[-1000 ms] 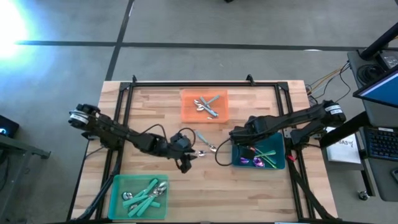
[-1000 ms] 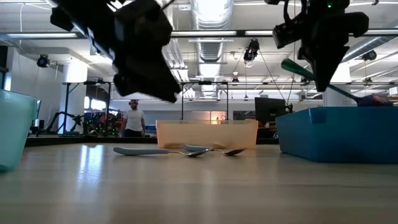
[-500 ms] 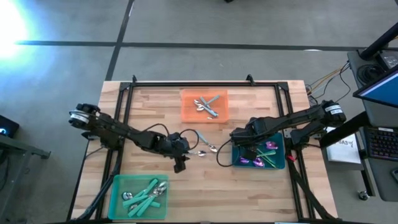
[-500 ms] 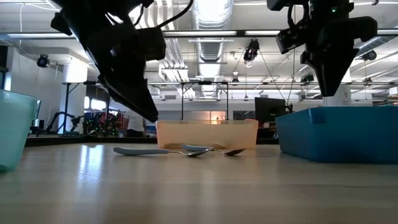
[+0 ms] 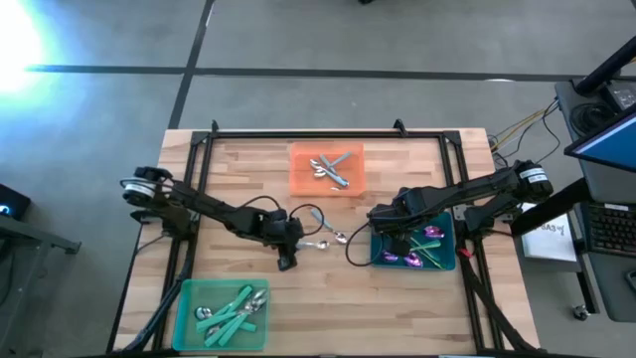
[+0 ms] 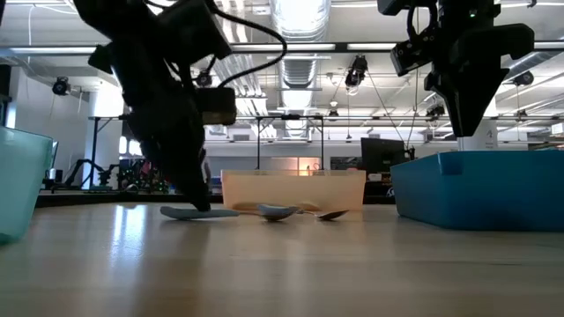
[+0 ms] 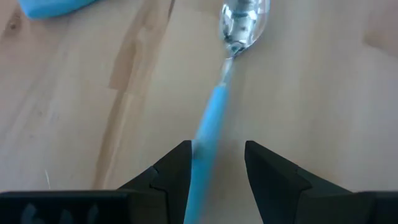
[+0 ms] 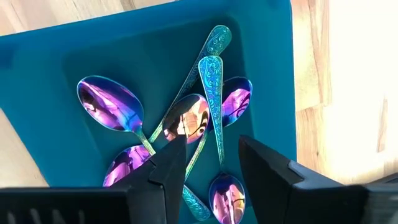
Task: Sort silverware by color (type)
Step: Put the blue spoon into the orange bin
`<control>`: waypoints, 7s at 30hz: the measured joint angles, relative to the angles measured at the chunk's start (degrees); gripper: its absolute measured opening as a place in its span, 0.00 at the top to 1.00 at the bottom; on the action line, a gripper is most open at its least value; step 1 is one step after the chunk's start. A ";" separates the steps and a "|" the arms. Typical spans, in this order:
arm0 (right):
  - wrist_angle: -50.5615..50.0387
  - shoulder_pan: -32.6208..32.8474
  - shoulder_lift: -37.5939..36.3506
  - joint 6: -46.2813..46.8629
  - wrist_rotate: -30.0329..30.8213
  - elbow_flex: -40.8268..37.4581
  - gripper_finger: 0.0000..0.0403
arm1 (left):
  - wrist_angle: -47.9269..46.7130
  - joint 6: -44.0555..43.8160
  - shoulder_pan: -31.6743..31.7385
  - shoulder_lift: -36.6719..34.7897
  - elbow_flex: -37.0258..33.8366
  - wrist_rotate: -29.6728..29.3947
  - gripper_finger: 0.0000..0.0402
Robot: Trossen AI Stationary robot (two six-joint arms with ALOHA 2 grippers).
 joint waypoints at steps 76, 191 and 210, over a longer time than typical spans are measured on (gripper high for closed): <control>84.73 -3.41 -0.20 -32.22 10.12 0.00 0.68 | 49.47 27.70 -14.63 -15.81 -0.04 -55.88 0.94; 39.05 -21.71 -5.40 -12.80 -1.98 -0.07 0.59 | 33.11 16.69 -10.54 -5.44 5.27 -36.67 0.48; 9.12 -10.65 -7.74 -2.45 -6.05 -0.09 0.63 | 10.52 16.77 9.18 -4.72 5.26 4.75 0.48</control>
